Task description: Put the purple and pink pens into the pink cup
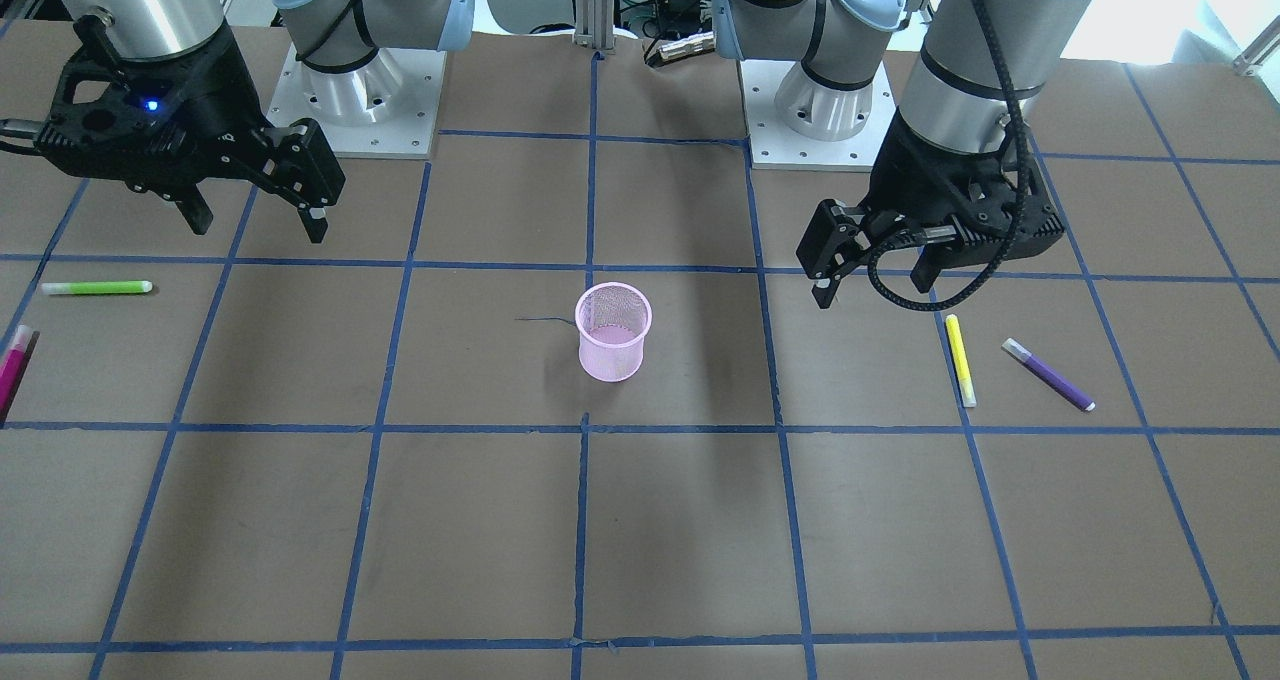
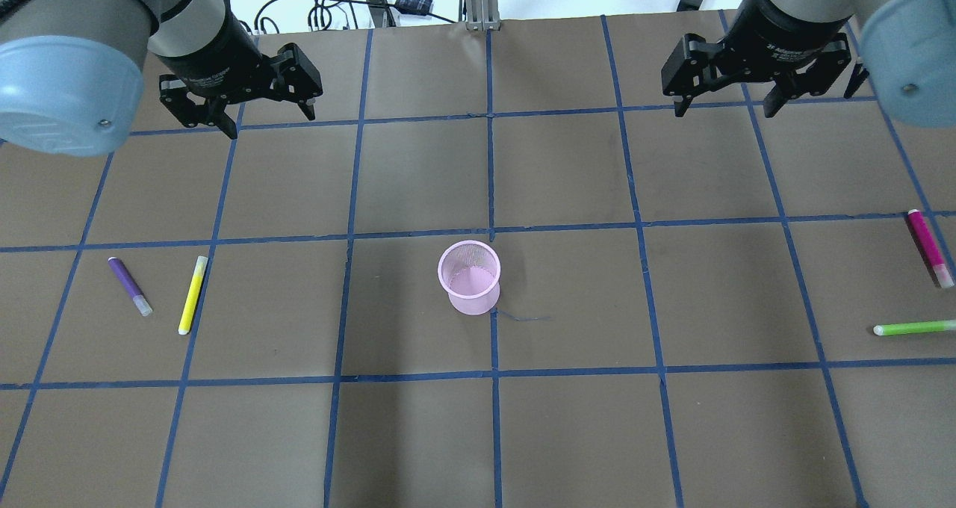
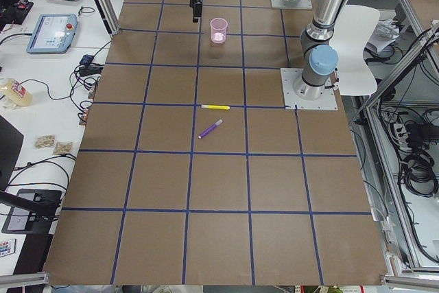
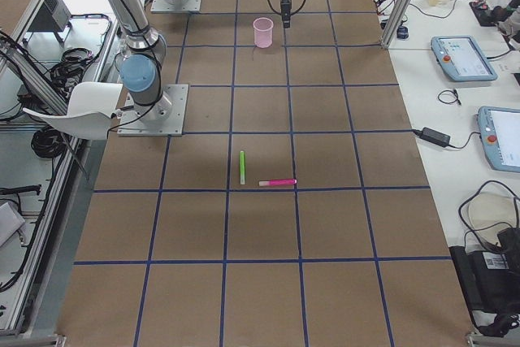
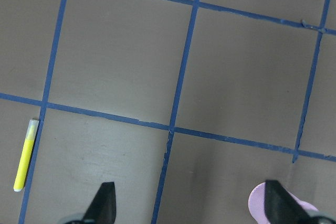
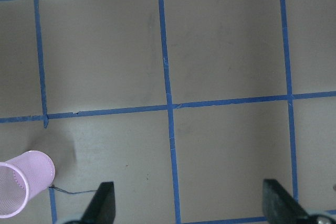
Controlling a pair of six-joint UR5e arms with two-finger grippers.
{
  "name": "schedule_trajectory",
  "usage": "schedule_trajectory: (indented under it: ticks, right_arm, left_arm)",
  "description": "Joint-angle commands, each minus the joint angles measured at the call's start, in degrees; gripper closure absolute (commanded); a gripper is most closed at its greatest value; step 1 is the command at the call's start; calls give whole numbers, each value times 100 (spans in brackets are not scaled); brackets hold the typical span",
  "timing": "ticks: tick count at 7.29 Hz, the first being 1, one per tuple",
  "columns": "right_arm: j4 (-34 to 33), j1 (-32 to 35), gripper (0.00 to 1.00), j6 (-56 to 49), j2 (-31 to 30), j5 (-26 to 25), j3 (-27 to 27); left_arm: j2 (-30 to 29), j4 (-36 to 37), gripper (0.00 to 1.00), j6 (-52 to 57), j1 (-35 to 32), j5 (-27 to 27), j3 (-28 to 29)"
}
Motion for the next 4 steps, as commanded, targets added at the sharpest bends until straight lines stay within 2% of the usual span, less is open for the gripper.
schedule_trajectory:
  ticks: [1, 3, 4]
  right_arm:
    - [4, -7, 0, 0, -1, 0, 0]
    - [47, -16, 0, -70, 52, -70, 0]
    - [100, -103, 0, -462, 43, -131, 0]
  left_arm:
    - [1, -7, 0, -2, 6, 13, -3]
    - [1, -33, 0, -72, -11, 57, -21]
    - [18, -25, 0, -63, 6, 66, -29]
